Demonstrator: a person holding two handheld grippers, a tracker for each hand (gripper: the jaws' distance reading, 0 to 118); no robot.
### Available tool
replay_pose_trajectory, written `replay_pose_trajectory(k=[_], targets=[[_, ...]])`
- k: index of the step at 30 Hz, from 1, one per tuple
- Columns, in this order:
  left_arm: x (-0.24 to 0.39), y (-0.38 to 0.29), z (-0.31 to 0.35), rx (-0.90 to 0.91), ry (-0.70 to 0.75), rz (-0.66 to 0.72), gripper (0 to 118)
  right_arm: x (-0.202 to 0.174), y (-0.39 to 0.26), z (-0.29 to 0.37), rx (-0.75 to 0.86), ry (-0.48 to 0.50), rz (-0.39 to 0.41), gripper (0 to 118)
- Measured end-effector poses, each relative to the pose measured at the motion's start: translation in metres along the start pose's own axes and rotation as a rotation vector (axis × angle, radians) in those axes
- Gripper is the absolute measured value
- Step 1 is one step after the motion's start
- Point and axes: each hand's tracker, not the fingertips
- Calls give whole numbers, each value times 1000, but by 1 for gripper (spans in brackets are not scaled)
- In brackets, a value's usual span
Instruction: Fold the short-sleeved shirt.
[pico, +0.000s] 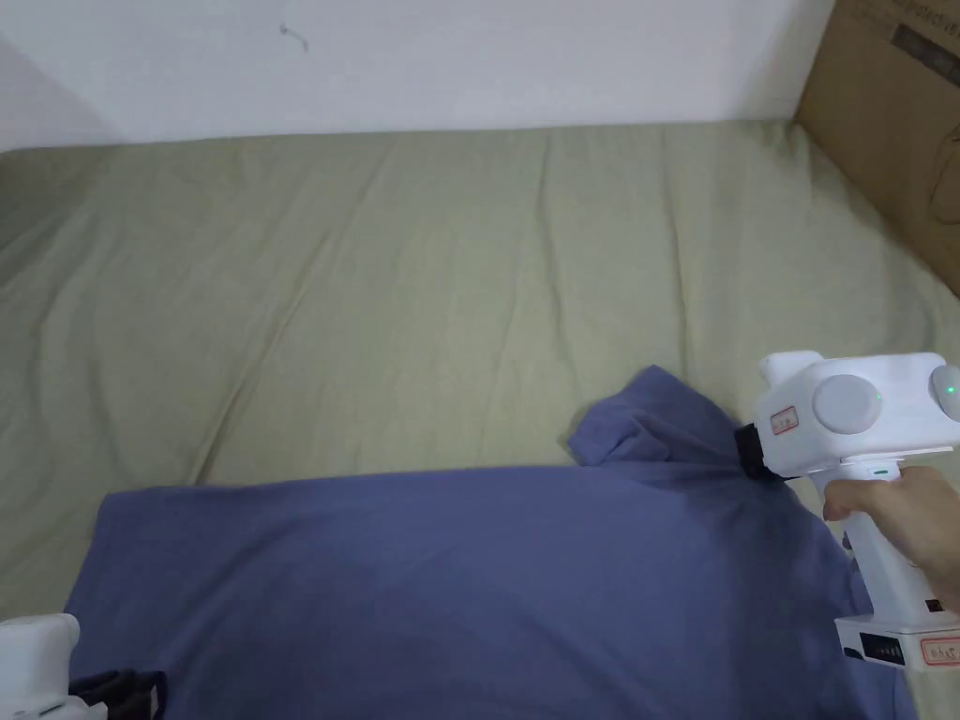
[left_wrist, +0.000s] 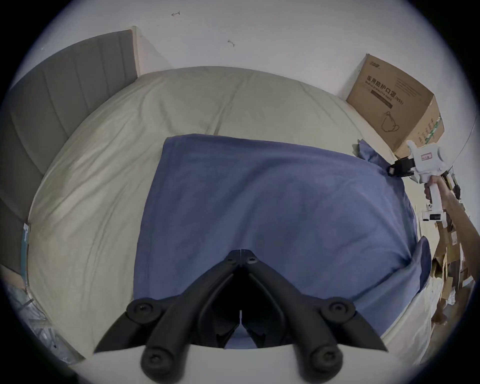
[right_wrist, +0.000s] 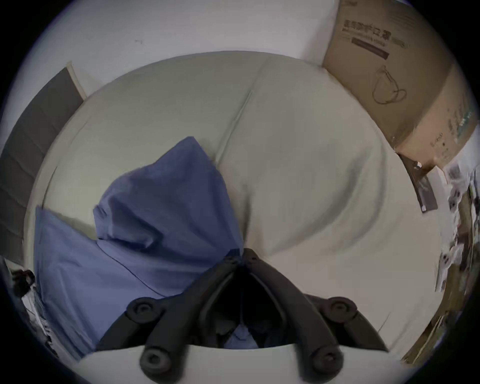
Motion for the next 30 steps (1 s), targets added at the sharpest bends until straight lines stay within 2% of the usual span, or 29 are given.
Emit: replay_pose_trajectory(k=[3, 6, 7, 8, 9, 10, 11, 12, 18, 24, 26, 27, 28, 29, 30], targets=[[-4, 2, -1, 1, 10, 5, 0, 11, 1, 6, 13, 32, -53, 0], [-12, 13, -2, 20, 27, 7, 0, 13, 2, 15, 37, 28, -33, 0], [-17, 19, -4, 24, 23, 21, 4, 14, 3, 16, 37, 29, -30, 0], [-22, 27, -6, 26, 19, 43, 19, 14, 2, 17, 40, 34, -26, 0], [-27, 36, -10, 31, 19, 64, 52, 15, 2, 16, 40, 39, -26, 0], [-33, 47, -15, 34, 13, 74, 75, 16, 4, 18, 37, 45, -34, 0], [-37, 56, -20, 38, 15, 80, 90, 17, 4, 16, 33, 50, -46, 0], [-42, 68, -27, 45, 20, 85, 94, 17, 3, 15, 30, 52, -61, 0], [-72, 126, -71, 36, 133, 126, 93, 12, 5, 16, 27, 51, -31, 0], [-82, 136, -116, -4, 99, 215, 89, 16, 6, 5, 14, 57, -36, 0], [-79, 135, -127, -26, 118, 220, 72, 19, 7, 3, 5, 59, -39, 0], [-74, 132, -127, -17, 182, 165, 61, 20, 7, 2, 1, 62, -44, 0], [-69, 130, -122, 13, 169, 118, 51, 20, 6, 2, -3, 67, -48, 0], [-66, 130, -116, 16, 175, 94, 28, 19, 6, 3, -4, 71, -52, 0], [-63, 132, -112, 14, 200, 92, 0, 18, 5, 7, -2, 75, -52, 0]])
